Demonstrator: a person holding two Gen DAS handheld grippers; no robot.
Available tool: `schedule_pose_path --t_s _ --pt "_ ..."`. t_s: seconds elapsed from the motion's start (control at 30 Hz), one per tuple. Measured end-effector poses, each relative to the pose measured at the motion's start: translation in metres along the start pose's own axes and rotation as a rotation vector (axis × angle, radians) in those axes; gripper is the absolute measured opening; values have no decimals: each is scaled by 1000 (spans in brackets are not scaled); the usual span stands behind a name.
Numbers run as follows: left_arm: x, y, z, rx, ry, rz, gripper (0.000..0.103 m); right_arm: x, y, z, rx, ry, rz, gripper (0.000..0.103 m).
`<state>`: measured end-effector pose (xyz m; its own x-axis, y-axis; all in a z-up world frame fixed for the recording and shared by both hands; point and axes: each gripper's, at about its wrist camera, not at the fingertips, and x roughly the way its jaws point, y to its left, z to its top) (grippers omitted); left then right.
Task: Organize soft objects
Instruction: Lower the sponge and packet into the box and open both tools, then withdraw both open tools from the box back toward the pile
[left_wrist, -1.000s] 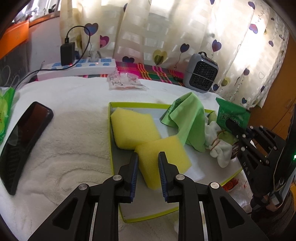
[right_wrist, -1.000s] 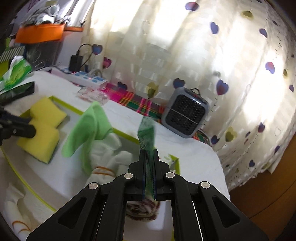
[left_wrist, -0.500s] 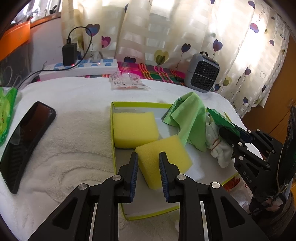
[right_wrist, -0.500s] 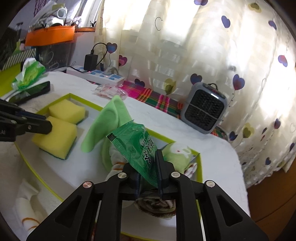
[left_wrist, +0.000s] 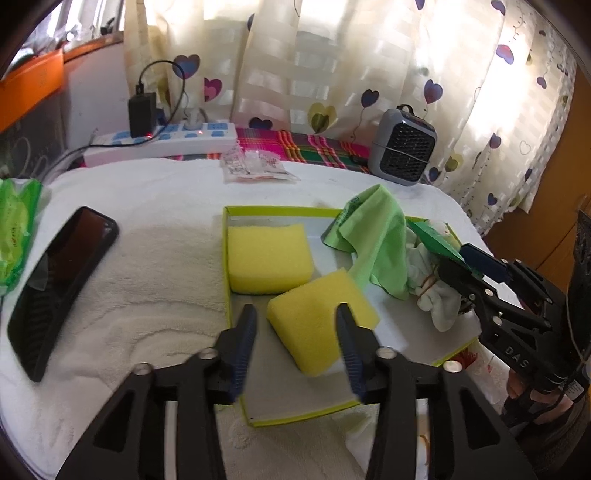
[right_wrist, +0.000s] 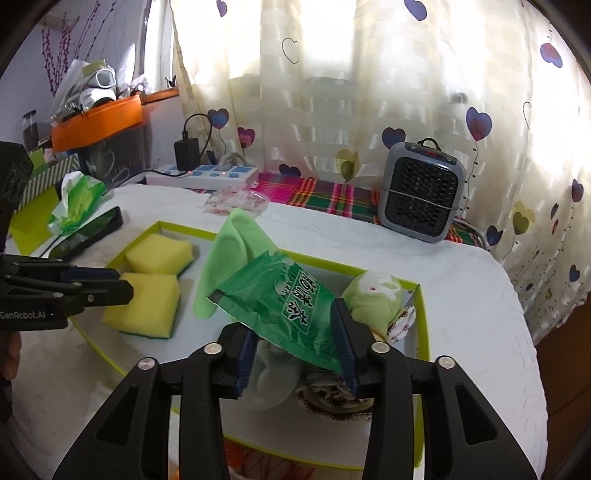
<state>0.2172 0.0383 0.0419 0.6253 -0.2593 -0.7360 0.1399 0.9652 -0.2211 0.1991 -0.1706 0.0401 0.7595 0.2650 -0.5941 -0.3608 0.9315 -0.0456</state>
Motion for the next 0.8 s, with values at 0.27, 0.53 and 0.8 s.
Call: schedule_pose_path --t_s 0.27,0.53,0.8 --pt "-7 1 -3 -9 -2 -13 47 -9 5 -1 10 -7 36 50" --pt "-15 -2 -8 -5 -5 -18 47 -19 10 -3 11 -17 38 52" --pt "-29 -5 -18 2 -13 -12 47 -27 15 -7 26 -16 36 52"
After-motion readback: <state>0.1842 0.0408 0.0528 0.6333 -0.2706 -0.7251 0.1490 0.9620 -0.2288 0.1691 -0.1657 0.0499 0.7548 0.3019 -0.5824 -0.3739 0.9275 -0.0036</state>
